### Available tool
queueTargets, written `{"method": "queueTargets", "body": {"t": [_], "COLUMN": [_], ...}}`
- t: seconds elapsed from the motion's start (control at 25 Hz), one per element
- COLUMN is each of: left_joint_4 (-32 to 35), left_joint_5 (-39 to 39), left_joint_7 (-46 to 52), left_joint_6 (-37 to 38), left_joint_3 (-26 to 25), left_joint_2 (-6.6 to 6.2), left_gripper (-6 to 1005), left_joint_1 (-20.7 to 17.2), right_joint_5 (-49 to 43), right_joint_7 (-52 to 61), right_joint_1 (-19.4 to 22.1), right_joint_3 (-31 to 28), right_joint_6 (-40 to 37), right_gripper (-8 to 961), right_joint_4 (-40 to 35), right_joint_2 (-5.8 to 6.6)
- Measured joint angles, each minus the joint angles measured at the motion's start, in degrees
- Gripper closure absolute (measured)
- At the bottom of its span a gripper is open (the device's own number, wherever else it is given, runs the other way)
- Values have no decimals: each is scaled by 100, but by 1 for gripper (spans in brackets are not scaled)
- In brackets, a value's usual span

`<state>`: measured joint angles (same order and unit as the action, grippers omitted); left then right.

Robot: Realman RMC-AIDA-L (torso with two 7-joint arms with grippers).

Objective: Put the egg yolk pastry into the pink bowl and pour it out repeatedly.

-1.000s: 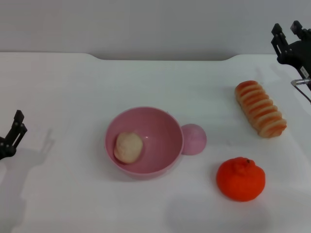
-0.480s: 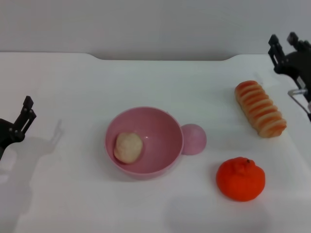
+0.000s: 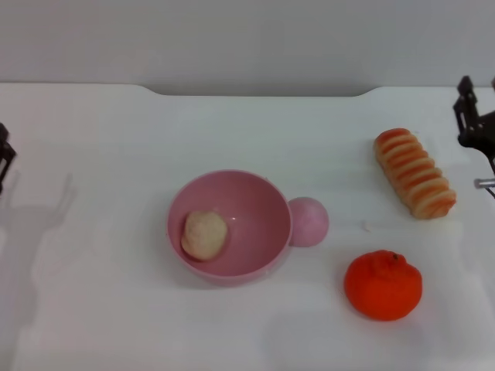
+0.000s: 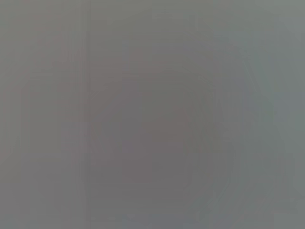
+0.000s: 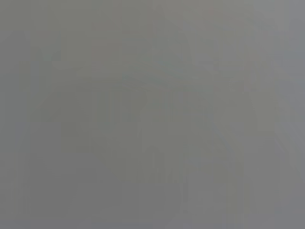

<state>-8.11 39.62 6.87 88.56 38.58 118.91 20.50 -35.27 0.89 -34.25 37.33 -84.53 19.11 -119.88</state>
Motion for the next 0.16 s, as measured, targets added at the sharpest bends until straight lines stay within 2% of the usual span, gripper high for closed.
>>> {"method": "queueTargets", "body": {"t": [0.04, 0.16], "left_joint_4": [28, 146], "left_joint_5": [-6, -24], "left_joint_7": [-1, -1], "left_joint_6": [4, -4], "left_joint_3": [-73, -104], "left_joint_2": [-7, -15], "left_gripper": [186, 186], "left_joint_1": [26, 57], "right_joint_5": [0, -573], "right_joint_7": [0, 13], "right_joint_1": [0, 169], "right_joint_3": [0, -638], "right_joint_6": [0, -111], "right_gripper": [473, 473], "right_joint_4": [0, 95], "right_joint_2": [0, 0]}}
